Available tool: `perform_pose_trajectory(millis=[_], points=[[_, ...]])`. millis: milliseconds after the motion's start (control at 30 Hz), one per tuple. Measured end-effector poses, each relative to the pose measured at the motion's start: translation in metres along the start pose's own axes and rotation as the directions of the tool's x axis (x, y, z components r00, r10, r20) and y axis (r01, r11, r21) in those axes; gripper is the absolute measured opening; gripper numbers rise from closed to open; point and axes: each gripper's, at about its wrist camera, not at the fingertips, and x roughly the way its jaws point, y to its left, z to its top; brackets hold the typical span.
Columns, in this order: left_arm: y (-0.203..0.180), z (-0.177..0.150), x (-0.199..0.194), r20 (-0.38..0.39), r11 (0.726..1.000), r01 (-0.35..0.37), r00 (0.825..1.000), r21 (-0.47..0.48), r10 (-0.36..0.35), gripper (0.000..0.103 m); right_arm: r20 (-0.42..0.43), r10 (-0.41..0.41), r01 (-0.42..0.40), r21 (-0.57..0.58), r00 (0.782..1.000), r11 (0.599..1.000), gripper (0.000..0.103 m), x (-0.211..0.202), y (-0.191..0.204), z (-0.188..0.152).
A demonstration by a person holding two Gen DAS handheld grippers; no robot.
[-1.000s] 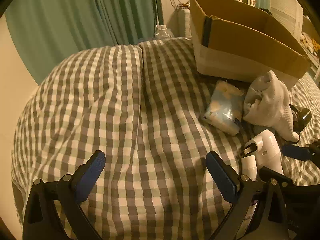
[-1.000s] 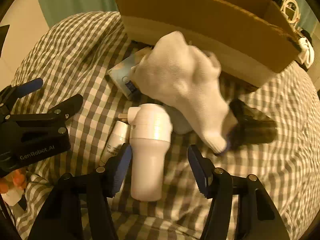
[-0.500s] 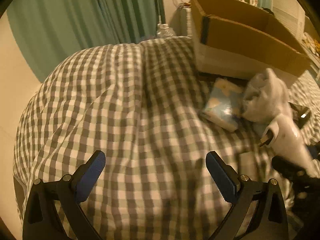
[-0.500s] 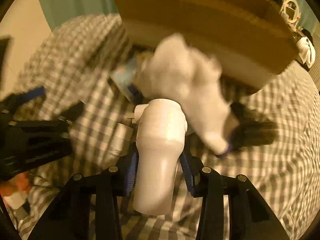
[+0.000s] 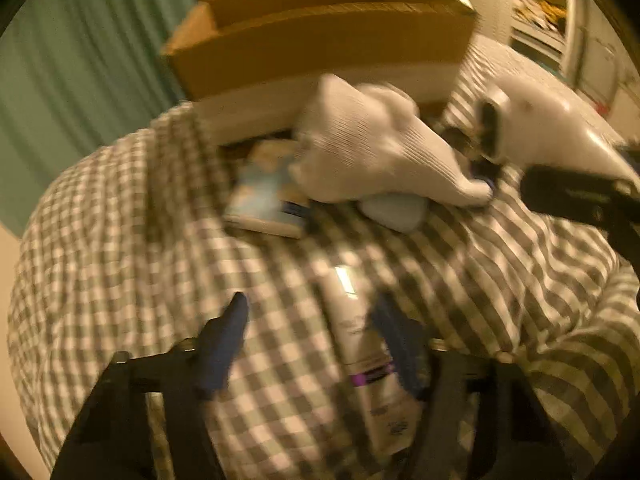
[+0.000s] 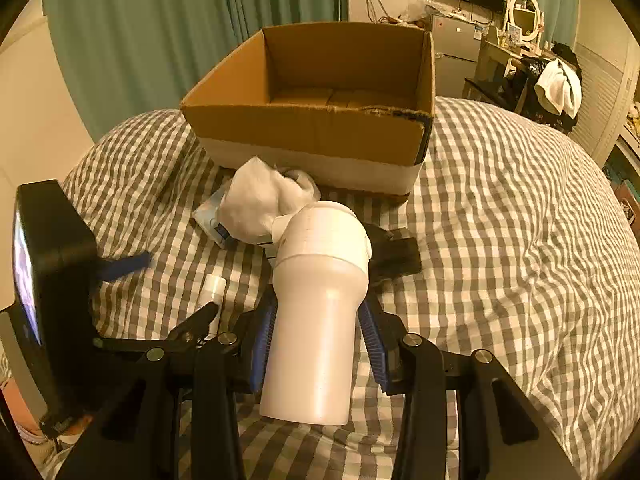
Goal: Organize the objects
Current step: 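Grasp the white roll-on bottle with the right tool while the left tool grasps the white tube, then carry the bottle and tube over the box and open both tools inside it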
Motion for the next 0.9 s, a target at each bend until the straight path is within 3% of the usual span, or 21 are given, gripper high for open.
perform_pose_trajectory(millis=[100, 233, 500, 633, 900], points=[[-0.011, -0.004, 0.011, -0.043, 0.997, 0.059, 0.997, 0.042, -0.058, 0.045, -0.004, 0.008, -0.008, -0.005, 1.000, 1.000, 0.040, 0.007, 0.003, -0.002], [-0.012, -0.005, 0.007, -0.025, 0.998, 0.059, 0.998, 0.036, -0.058, 0.026, -0.012, 0.007, -0.007, 0.003, 1.000, 1.000, 0.040, 0.015, 0.002, -0.002], [0.007, -0.001, -0.031, 0.063, 0.998, 0.042, 0.997, -0.054, -0.038, 0.024, 0.008, -0.018, 0.018, 0.000, 1.000, 1.000, 0.040, 0.004, 0.003, -0.001], [0.018, 0.005, -0.068, 0.098, 0.989, 0.079, 0.993, -0.123, -0.067, 0.024, 0.032, -0.025, 0.025, 0.005, 0.999, 1.000, 0.040, -0.012, 0.005, -0.002], [0.043, 0.027, -0.116, 0.165, 0.994, 0.028, 0.986, -0.108, -0.010, 0.024, 0.106, -0.046, 0.051, -0.047, 0.993, 0.998, 0.040, -0.059, 0.031, 0.008]])
